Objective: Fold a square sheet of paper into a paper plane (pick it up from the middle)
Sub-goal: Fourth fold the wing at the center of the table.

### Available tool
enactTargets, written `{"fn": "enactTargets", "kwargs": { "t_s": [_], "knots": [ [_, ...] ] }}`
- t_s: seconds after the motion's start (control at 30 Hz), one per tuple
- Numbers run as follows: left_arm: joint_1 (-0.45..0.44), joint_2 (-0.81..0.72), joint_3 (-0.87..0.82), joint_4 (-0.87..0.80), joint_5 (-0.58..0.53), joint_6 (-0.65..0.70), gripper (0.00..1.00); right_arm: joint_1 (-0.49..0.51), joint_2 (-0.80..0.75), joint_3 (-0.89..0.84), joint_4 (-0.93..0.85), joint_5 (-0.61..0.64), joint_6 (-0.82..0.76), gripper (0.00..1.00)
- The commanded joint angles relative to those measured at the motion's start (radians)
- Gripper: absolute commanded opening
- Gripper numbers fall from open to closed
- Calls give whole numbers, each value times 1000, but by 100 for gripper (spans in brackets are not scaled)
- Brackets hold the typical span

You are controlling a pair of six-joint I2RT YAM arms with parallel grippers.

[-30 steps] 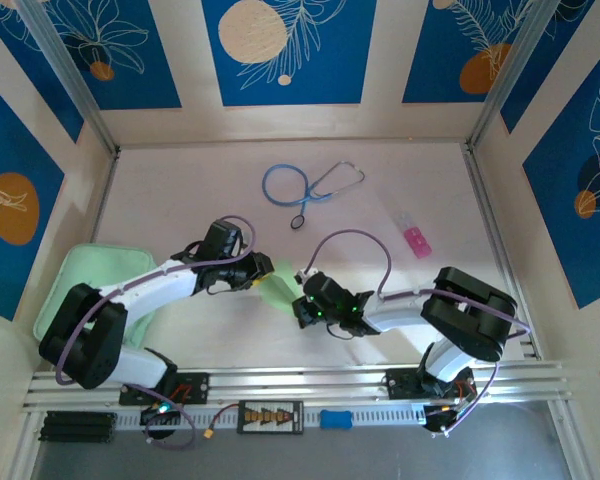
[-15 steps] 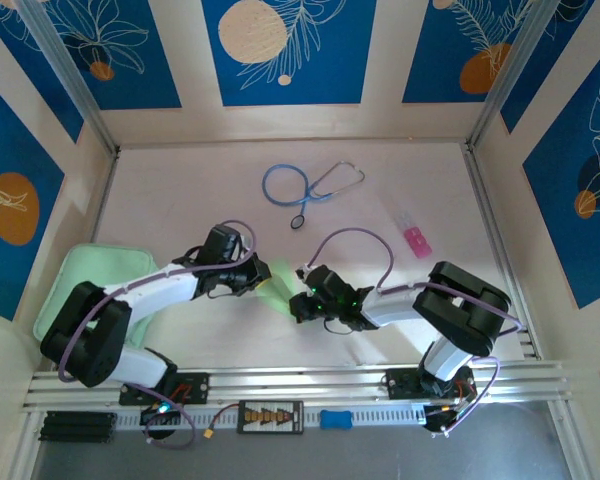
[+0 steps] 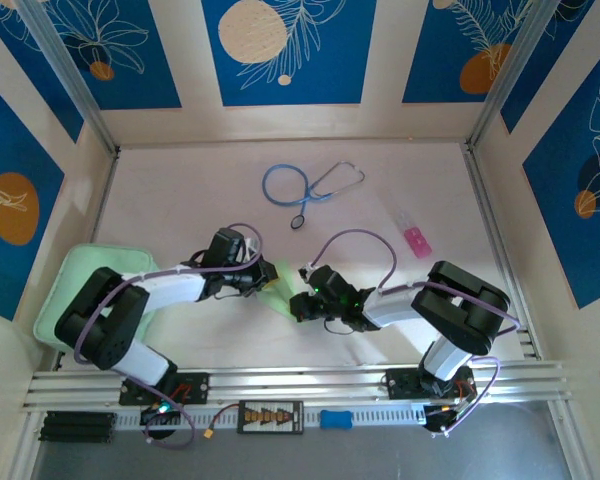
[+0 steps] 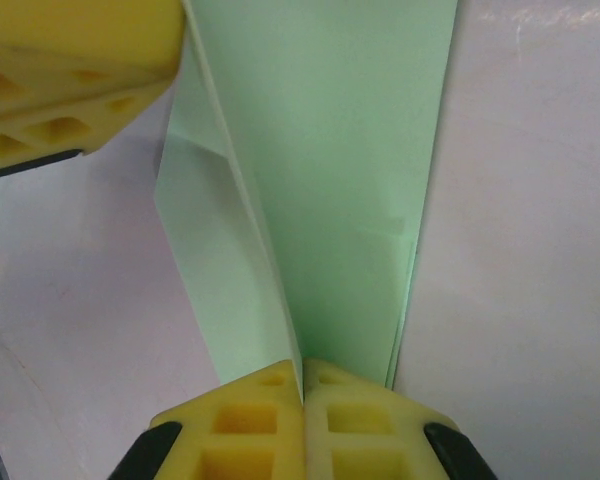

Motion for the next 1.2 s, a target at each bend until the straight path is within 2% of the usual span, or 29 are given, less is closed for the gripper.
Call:
{"fn": "enactTargets", "kwargs": {
  "t_s": [0.0, 0.73, 1.17],
  "knots": [
    [-9, 33, 5, 57, 30, -12, 11, -3, 24, -30, -69, -12, 17, 7],
    [-38, 99, -3, 74, -2, -21, 12, -12, 15, -18, -115, -18, 36, 7],
    [-37, 109, 7, 45, -25, -5, 12, -33, 16, 3, -163, -67, 35, 7]
  ]
}}
